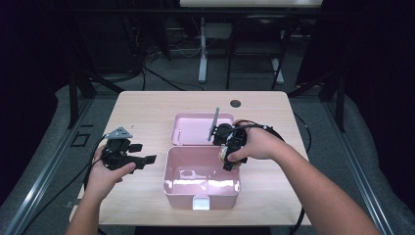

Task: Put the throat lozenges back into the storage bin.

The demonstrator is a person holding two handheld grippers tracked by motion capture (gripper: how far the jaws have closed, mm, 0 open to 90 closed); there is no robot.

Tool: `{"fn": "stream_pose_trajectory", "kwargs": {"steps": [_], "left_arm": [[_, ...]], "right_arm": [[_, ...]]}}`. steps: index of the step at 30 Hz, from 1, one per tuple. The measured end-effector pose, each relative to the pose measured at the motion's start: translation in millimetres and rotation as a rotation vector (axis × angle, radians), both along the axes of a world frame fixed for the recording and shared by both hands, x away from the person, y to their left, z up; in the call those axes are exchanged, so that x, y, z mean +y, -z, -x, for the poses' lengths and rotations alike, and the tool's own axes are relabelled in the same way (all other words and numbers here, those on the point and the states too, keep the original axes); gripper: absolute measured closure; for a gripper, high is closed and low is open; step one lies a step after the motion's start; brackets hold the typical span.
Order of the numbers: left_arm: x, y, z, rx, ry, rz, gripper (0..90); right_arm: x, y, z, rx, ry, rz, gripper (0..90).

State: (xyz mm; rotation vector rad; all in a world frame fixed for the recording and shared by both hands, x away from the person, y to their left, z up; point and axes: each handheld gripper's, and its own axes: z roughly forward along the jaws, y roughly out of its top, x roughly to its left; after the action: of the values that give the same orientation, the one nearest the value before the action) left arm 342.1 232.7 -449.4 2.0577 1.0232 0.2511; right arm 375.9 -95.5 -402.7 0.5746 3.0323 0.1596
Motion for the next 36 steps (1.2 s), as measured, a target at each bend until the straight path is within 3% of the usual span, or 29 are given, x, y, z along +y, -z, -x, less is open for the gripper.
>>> {"fn": "stream_pose_trajectory", "kwargs": {"steps": [22, 25, 31, 36], "left_arm": [[2.4, -0.5, -0.4, -0.002, 0.003, 0.002, 25.0], [2.3, -0.4, -0.2, 0.000, -0.001, 0.004, 25.0], [2.3, -0.3, -0.3, -0.002, -0.003, 0.005, 25.0], [2.3, 0.0, -0.6, -0.002, 0.001, 0.000, 25.0]], "right_arm": [[17.7, 10.7, 7.2, -0.011, -0.090, 0.016, 19.9], [18.4, 13.8, 6.9, 0.002, -0.084, 0.000, 19.9], [18.8, 22.8, 6.4, 0.006, -0.091, 0.017, 19.9], [19.6, 31.0, 8.7, 0.006, -0.130, 0.033, 19.9]]}}
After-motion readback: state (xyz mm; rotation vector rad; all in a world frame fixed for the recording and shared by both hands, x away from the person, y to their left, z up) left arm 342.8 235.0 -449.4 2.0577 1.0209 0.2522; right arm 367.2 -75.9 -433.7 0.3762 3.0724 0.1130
